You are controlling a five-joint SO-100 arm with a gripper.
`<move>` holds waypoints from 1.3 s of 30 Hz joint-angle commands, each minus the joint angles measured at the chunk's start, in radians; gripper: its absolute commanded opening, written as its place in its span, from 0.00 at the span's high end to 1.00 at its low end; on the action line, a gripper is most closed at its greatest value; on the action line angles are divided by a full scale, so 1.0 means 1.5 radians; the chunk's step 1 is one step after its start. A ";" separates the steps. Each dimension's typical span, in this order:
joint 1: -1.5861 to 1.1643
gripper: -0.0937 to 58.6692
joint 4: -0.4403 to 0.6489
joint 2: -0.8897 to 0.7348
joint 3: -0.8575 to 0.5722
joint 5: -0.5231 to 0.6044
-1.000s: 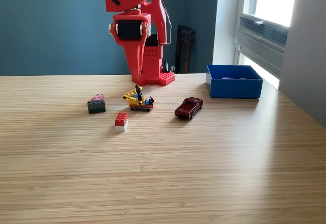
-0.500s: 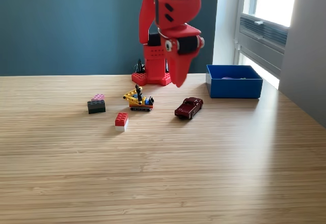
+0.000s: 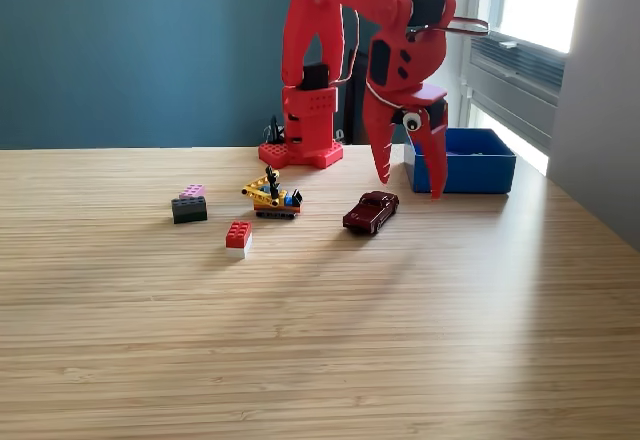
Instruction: Grasp a lego block and put it in the bin.
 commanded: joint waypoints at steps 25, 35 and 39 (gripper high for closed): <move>0.115 0.31 -0.206 0.207 0.357 -0.202; 0.117 0.37 -0.381 0.213 0.478 -0.225; 0.125 0.41 -0.456 0.213 0.510 -0.230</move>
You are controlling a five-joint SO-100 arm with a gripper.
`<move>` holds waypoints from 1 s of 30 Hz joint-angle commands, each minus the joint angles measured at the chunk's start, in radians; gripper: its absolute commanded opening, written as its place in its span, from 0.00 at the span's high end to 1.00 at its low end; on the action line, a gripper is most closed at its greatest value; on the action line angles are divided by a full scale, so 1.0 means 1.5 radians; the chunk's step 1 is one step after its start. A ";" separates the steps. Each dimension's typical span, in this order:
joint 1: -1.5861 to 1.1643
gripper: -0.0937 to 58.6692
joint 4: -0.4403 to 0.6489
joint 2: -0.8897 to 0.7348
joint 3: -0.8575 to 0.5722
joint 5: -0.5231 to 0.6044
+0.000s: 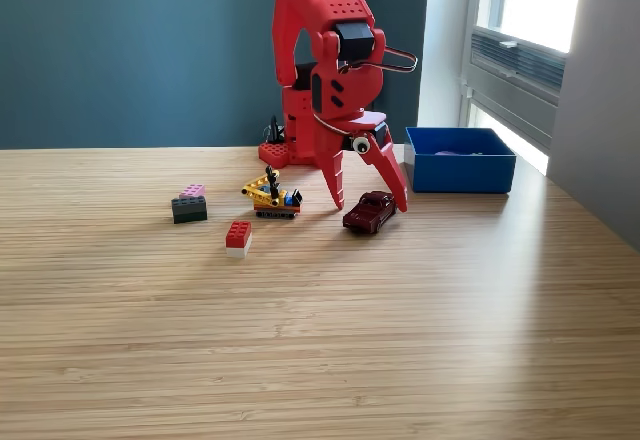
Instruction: Grasp a lego block and put it in the bin.
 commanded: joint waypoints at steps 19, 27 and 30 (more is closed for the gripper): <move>0.031 1.00 -0.195 0.003 0.054 0.022; 0.030 1.00 -0.168 0.006 -0.012 0.132; 0.019 1.00 -0.090 0.006 -0.087 0.191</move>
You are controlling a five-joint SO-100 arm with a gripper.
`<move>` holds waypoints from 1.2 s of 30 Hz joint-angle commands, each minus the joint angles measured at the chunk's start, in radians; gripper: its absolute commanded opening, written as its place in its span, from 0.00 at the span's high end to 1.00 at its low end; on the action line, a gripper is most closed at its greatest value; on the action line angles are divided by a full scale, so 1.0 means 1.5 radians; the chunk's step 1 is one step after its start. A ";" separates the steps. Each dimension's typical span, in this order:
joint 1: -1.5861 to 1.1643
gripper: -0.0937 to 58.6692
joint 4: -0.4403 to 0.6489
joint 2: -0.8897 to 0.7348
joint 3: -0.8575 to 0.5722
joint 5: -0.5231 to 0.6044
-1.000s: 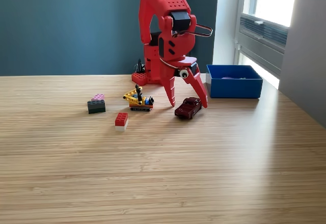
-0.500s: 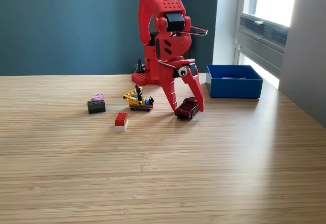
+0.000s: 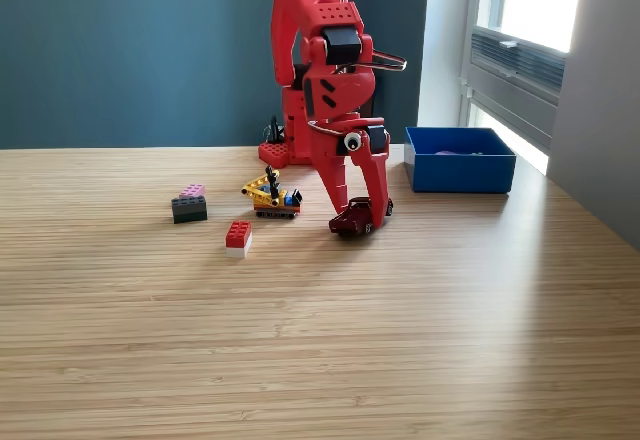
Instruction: Grasp a lego block and put it in the bin.
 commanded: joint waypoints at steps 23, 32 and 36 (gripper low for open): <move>-0.319 1.00 0.646 0.002 -0.499 0.607; -0.544 1.00 0.683 -0.003 -0.502 0.701; -0.622 1.00 0.680 -0.005 -0.502 0.698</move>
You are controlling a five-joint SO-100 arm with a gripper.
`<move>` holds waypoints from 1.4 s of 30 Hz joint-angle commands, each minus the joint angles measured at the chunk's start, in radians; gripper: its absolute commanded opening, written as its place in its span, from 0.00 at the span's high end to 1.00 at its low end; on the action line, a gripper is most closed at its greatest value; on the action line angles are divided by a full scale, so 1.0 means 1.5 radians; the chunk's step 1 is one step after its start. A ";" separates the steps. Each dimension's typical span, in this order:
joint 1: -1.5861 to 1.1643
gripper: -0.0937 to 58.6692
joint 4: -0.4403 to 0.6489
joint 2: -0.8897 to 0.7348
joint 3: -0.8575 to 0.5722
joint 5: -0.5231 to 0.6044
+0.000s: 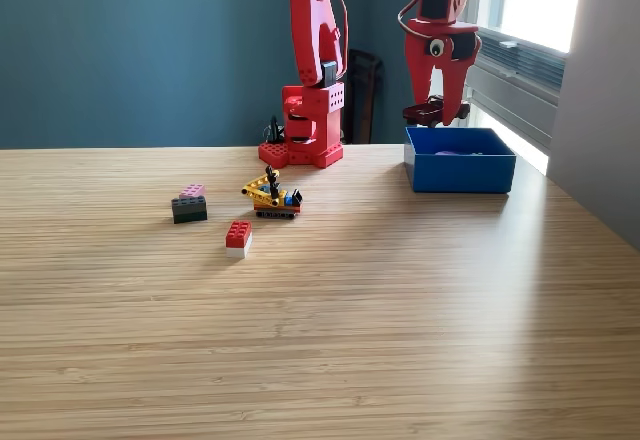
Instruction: Grasp a lego block and put it in the bin.
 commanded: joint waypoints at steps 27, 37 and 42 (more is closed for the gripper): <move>-0.112 0.71 -0.128 0.008 0.014 -0.139; 0.171 1.00 -0.128 0.008 -0.034 -0.150; 0.338 1.00 -0.128 0.008 -0.046 -0.208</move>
